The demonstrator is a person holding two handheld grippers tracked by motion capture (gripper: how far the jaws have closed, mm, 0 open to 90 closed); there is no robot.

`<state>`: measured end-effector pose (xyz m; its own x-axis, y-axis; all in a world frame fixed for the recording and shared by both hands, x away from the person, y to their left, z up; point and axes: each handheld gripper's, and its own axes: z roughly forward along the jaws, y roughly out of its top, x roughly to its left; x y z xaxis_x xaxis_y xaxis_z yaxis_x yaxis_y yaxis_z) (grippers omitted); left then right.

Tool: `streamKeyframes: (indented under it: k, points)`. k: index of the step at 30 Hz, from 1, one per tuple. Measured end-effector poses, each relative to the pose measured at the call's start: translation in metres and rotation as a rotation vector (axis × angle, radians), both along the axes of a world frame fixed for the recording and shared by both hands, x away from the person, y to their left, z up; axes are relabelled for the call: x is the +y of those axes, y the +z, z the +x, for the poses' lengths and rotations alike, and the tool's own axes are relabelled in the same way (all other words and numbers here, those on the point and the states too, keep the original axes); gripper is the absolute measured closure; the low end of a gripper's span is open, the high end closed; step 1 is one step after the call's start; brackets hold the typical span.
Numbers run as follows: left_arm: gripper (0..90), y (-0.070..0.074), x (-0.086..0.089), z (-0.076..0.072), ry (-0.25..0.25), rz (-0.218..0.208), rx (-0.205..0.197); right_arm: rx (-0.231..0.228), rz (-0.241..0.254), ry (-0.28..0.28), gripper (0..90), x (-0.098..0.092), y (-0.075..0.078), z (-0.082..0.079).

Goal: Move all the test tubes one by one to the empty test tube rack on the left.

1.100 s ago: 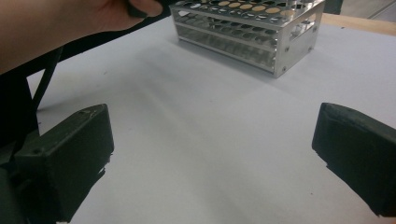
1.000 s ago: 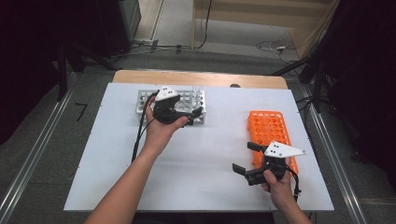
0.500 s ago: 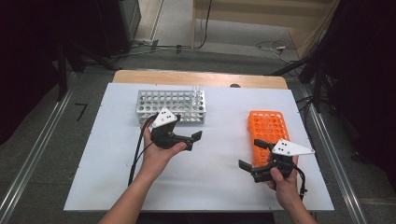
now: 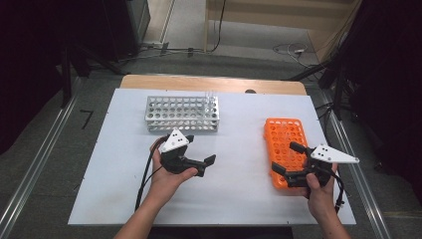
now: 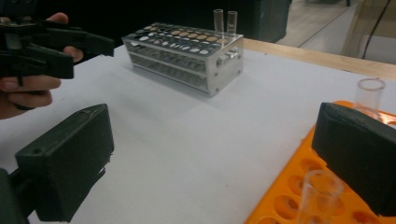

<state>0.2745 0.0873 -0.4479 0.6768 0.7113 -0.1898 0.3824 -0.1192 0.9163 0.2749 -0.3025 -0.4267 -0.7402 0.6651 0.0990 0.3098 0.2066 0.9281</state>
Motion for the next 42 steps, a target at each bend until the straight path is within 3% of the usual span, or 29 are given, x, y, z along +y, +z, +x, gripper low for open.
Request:
streamKeyframes:
  k: [9,12,16,20,23,32,42]
  points:
    - [0.0,-0.001,0.009,-0.003,0.013,-0.007,0.007,0.034,0.0,-0.051,2.0,-0.025,-0.007,0.007]
    - [0.0,-0.001,0.009,-0.002,0.006,-0.022,0.017,0.073,-0.009,-0.079,3.9,-0.031,-0.016,0.012]
    - [0.0,0.0,0.01,-0.002,0.005,-0.031,0.019,0.124,-0.019,-0.073,7.8,-0.033,-0.027,0.018]
    - [0.0,0.0,0.01,-0.002,0.006,-0.03,0.018,0.169,-0.05,-0.106,19.0,-0.033,-0.033,0.021]
    - [0.0,0.0,0.011,-0.002,0.005,-0.031,0.017,0.183,-0.085,-0.122,27.6,-0.031,-0.036,0.021]
    - [0.0,0.002,0.014,-0.002,0.009,-0.04,0.016,0.215,-0.124,-0.144,55.2,-0.033,-0.042,0.023]
    - [0.0,0.001,0.014,-0.002,0.009,-0.041,0.021,0.222,-0.158,-0.144,71.2,-0.031,-0.044,0.024]
